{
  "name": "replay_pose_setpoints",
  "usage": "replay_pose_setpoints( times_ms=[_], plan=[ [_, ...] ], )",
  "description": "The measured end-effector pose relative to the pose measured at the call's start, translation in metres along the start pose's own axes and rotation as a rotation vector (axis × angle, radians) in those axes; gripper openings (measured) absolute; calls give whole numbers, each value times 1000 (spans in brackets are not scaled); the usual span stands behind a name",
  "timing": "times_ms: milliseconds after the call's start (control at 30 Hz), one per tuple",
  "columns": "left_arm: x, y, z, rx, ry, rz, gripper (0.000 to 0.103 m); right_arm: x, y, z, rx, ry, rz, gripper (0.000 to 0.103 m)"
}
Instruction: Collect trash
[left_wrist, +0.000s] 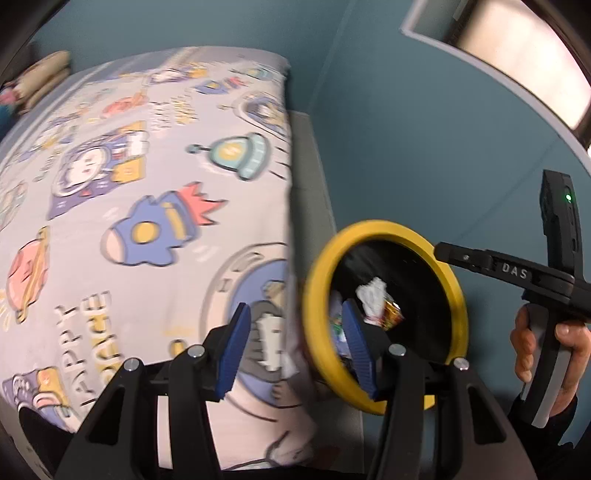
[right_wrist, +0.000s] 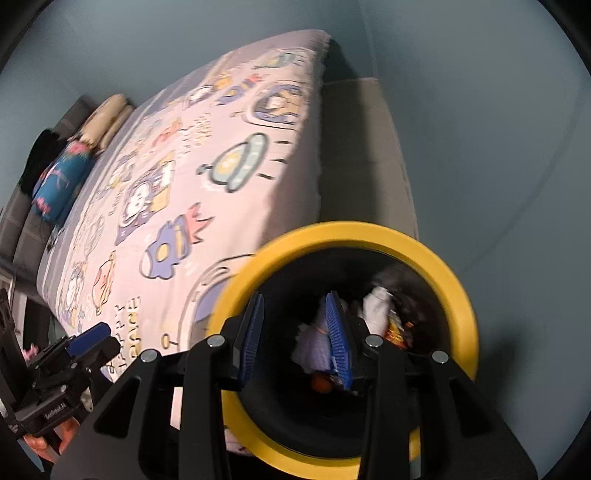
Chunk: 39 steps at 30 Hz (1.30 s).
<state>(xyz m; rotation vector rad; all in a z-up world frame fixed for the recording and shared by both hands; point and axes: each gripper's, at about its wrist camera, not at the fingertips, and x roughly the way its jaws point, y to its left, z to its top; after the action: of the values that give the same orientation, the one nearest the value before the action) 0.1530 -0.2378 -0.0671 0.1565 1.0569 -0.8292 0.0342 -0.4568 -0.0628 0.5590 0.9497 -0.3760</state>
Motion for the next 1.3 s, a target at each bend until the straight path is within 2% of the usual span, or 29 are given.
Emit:
replay_pose_setpoints(
  times_ms=[67,233,500,567,733,800,867,967,1067,1133,1233,1300],
  plan=[
    [-10,16,-3,-34,-23,19,49,2,18,2,-38,-1,24,33],
    [-40,59,-15,-109,-112,118,58,12,69,2,-139,8,67,36],
    [-75,127,-46,-250,-198,215,65,27,125,-4,-218,7,109,61],
    [-82,138,-54,-264,-219,251,66,30,136,-6,-233,5,132,71],
    [-103,160,-80,-311,-278,311,79,31,164,-15,-268,-17,221,88],
    [-114,165,-91,-320,-332,348,86,26,172,-18,-281,-58,237,90],
    [-125,167,-99,-325,-382,363,88,20,180,-22,-300,-108,242,94],
    [-142,168,-110,-334,-463,385,95,10,193,-31,-343,-173,201,95],
    [-159,167,-119,-356,-544,415,95,-4,205,-46,-361,-280,199,95],
    [-168,164,-123,-363,-592,455,95,-11,209,-54,-369,-339,182,95],
    [-179,152,-130,-339,-648,557,95,-24,216,-68,-376,-450,141,95],
    [-186,143,-134,-331,-671,577,95,-31,220,-77,-384,-519,115,95]
  ],
)
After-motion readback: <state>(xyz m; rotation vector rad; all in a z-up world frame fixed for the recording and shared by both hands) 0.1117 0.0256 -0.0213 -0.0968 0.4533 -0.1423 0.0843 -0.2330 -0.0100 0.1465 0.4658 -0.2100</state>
